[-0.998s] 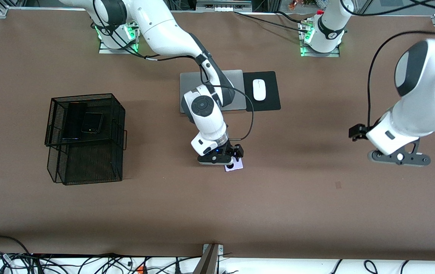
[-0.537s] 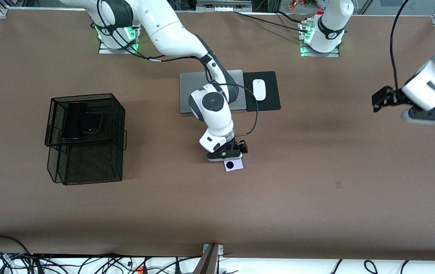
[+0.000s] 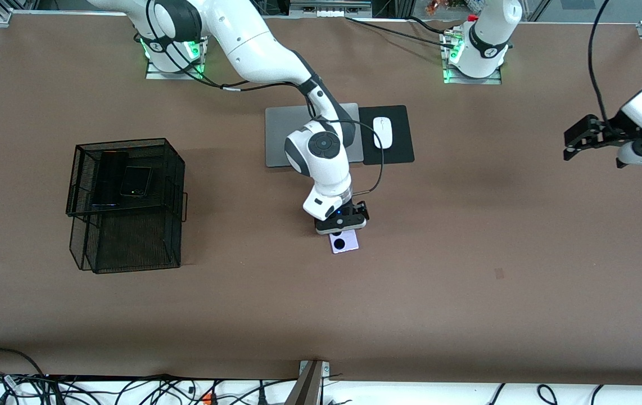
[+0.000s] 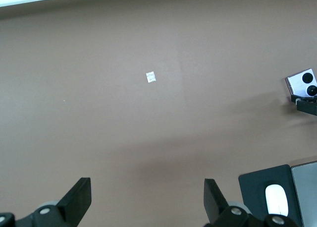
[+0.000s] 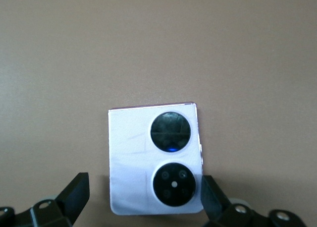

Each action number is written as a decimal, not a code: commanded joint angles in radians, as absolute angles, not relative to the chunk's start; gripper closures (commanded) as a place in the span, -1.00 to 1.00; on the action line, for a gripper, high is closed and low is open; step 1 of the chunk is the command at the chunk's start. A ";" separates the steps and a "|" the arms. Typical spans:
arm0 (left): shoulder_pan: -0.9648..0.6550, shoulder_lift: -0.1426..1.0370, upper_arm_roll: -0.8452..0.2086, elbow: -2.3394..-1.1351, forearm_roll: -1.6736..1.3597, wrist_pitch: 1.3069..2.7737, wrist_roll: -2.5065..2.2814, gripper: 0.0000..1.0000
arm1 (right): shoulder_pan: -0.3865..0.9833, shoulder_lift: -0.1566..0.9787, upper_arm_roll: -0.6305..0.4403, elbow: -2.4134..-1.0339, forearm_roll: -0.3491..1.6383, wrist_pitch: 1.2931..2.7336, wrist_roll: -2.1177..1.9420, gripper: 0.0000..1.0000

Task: Place phones with both arms
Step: 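Lower the right gripper onto the white phone while the left gripper retracts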

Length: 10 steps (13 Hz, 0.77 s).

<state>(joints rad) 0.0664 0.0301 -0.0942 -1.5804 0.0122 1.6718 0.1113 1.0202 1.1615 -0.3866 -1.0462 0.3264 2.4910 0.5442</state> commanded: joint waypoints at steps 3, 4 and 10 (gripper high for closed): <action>0.074 -0.028 -0.152 -1.605 -0.012 1.660 0.045 -1.00 | 1.023 1.198 -0.387 -1.015 0.296 2.513 0.548 -0.99; 0.074 -0.029 -0.158 -1.606 -0.011 1.655 0.046 -1.00 | 1.028 1.200 -0.387 -1.015 0.296 2.514 0.549 -0.99; 0.071 -0.034 -0.158 -1.592 -0.014 1.615 0.041 -1.00 | 1.028 1.190 -0.396 -1.015 0.276 2.470 0.523 -0.99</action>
<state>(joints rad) 0.0672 -0.0156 -0.1588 -1.5814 0.0058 1.6380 0.0476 1.0260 1.1709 -0.3867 -1.0460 0.2919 2.4972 0.5283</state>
